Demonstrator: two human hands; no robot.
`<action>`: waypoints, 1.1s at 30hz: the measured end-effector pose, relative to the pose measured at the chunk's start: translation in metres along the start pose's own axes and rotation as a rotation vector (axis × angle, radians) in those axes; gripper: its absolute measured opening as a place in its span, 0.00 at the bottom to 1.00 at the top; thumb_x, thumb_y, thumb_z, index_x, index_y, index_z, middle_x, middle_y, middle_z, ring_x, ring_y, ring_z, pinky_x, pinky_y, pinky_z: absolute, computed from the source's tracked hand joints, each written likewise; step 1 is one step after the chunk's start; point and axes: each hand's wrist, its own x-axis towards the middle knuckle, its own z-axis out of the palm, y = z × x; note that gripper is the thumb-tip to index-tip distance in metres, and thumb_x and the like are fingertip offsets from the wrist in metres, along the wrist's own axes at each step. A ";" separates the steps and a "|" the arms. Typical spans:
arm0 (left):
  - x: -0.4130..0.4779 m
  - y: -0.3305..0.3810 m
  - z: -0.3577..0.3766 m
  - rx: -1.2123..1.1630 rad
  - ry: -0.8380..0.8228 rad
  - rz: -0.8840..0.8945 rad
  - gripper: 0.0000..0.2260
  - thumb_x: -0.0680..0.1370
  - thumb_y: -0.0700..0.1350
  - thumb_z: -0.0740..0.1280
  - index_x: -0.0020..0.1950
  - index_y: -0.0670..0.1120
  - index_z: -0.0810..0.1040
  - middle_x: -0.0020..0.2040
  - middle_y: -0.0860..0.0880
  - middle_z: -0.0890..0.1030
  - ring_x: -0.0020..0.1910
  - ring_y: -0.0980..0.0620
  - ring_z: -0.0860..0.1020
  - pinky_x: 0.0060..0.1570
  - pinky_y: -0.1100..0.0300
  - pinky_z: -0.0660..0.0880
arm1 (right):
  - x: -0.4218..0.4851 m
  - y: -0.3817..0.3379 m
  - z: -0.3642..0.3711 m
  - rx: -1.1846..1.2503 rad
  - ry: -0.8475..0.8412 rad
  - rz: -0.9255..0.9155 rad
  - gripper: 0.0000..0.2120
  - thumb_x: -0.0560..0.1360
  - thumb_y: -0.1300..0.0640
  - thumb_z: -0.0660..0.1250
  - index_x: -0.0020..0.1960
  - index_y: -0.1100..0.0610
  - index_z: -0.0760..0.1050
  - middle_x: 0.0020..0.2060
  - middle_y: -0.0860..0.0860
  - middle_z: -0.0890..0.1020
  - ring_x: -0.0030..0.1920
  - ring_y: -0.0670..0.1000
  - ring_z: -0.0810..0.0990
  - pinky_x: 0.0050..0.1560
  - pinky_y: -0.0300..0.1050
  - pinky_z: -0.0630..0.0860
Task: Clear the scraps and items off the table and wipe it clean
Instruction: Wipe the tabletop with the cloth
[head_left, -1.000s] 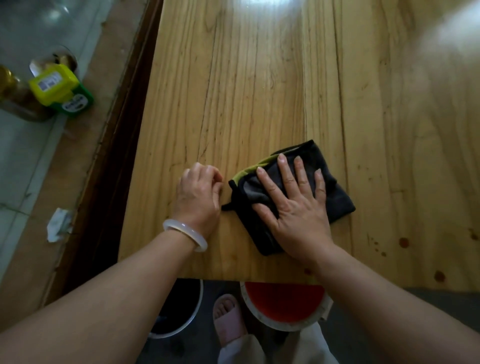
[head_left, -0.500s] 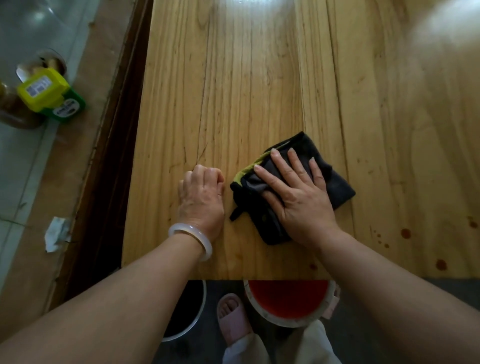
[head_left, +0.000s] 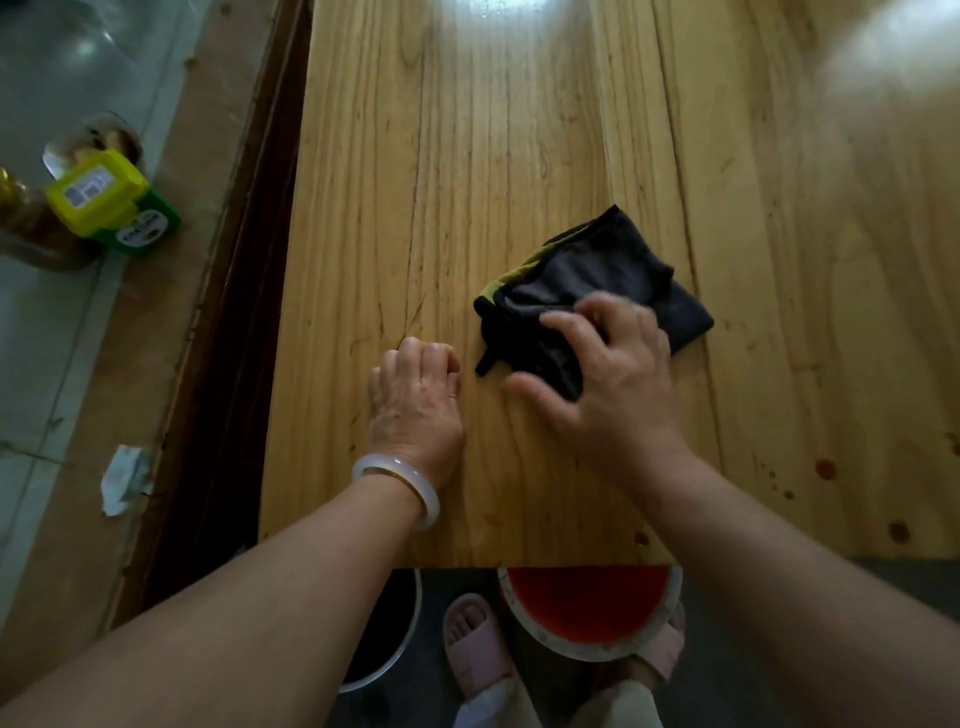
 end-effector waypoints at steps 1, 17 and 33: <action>0.000 0.000 0.000 -0.002 0.008 0.002 0.14 0.76 0.49 0.48 0.48 0.48 0.72 0.47 0.48 0.69 0.45 0.49 0.66 0.48 0.54 0.65 | -0.010 -0.004 0.002 -0.047 -0.026 0.007 0.31 0.72 0.34 0.65 0.67 0.53 0.73 0.62 0.56 0.71 0.62 0.57 0.69 0.63 0.54 0.69; -0.001 0.002 0.001 0.032 0.007 -0.015 0.07 0.76 0.46 0.54 0.48 0.48 0.71 0.46 0.48 0.68 0.44 0.50 0.64 0.48 0.54 0.64 | -0.002 0.000 -0.060 0.965 -0.157 0.466 0.12 0.77 0.58 0.68 0.60 0.52 0.77 0.50 0.49 0.81 0.50 0.47 0.82 0.47 0.43 0.82; -0.001 0.001 0.002 0.057 0.025 -0.007 0.07 0.77 0.46 0.54 0.47 0.48 0.70 0.46 0.49 0.67 0.44 0.53 0.62 0.48 0.56 0.63 | 0.017 0.024 -0.025 -0.115 -0.267 -0.392 0.26 0.82 0.40 0.53 0.78 0.42 0.57 0.80 0.49 0.53 0.80 0.54 0.42 0.78 0.59 0.42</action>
